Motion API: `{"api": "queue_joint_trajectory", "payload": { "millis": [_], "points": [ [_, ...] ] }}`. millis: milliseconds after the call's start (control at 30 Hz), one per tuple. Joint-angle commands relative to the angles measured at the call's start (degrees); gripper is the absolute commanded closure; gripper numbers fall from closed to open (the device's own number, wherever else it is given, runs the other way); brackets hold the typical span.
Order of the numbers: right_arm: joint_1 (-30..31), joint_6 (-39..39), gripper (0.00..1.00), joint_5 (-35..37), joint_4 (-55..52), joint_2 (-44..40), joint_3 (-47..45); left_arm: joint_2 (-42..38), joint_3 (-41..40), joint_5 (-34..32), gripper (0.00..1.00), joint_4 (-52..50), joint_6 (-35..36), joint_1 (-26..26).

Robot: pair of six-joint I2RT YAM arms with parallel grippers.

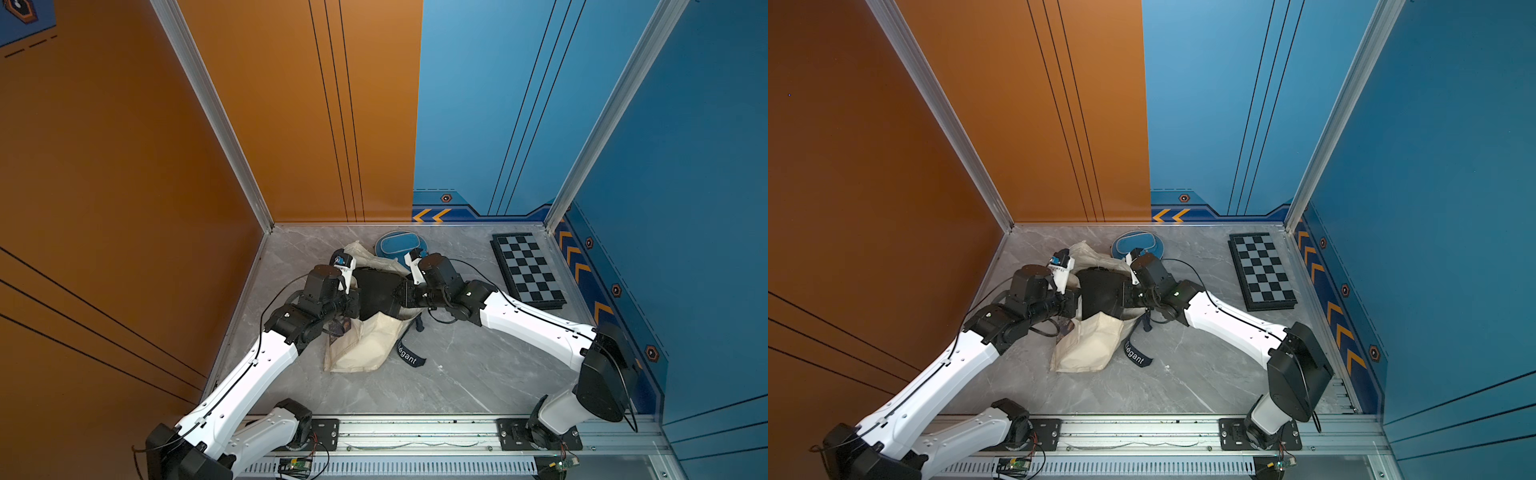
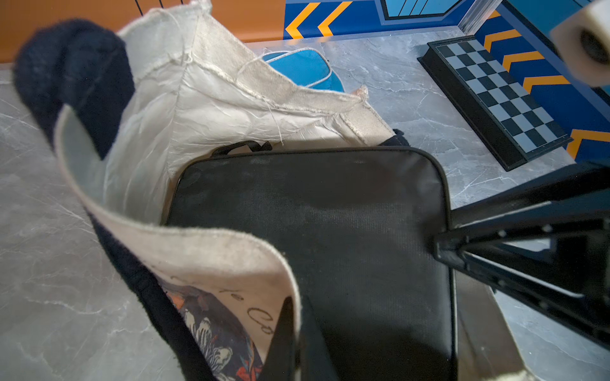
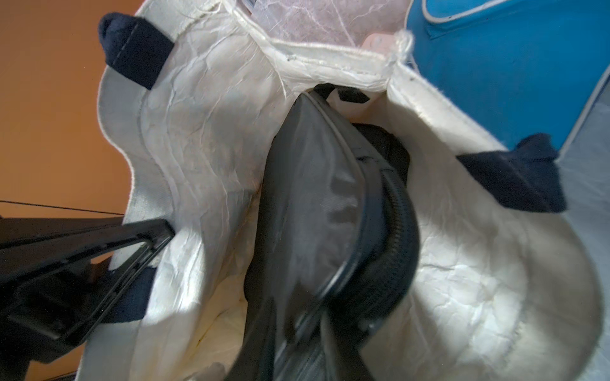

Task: Remove the ping pong set from the canvas bag
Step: Pick up the ping pong set from the canvas bag.

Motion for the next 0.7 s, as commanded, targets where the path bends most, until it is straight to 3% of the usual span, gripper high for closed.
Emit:
{"api": "queue_joint_trajectory", "payload": {
  "millis": [0, 167, 433, 600, 667],
  "points": [
    [1.18, -1.64, 0.84, 2.36, -0.39, 0.78, 0.95, -0.38, -0.01, 1.94, 1.00, 2.31, -0.23, -1.02],
    [1.16, -2.94, 0.95, 3.58, -0.47, 1.02, 1.81, -0.59, 0.32, 1.77, 1.00, 2.29, -0.15, -1.28],
    [4.46, -7.41, 0.98, 5.36, -1.49, 3.44, 6.04, -0.03, 3.01, 0.91, 0.98, 2.29, -1.88, -1.18],
    [6.96, -10.14, 0.98, 8.44, -3.42, 4.42, 7.78, -0.38, 5.24, 0.35, 0.61, 2.14, -4.28, -1.20],
    [7.96, -11.16, 0.98, 9.62, -3.58, 4.63, 8.14, -0.38, 5.33, 0.23, 0.52, 2.22, -5.58, -1.20]
  ]
}}
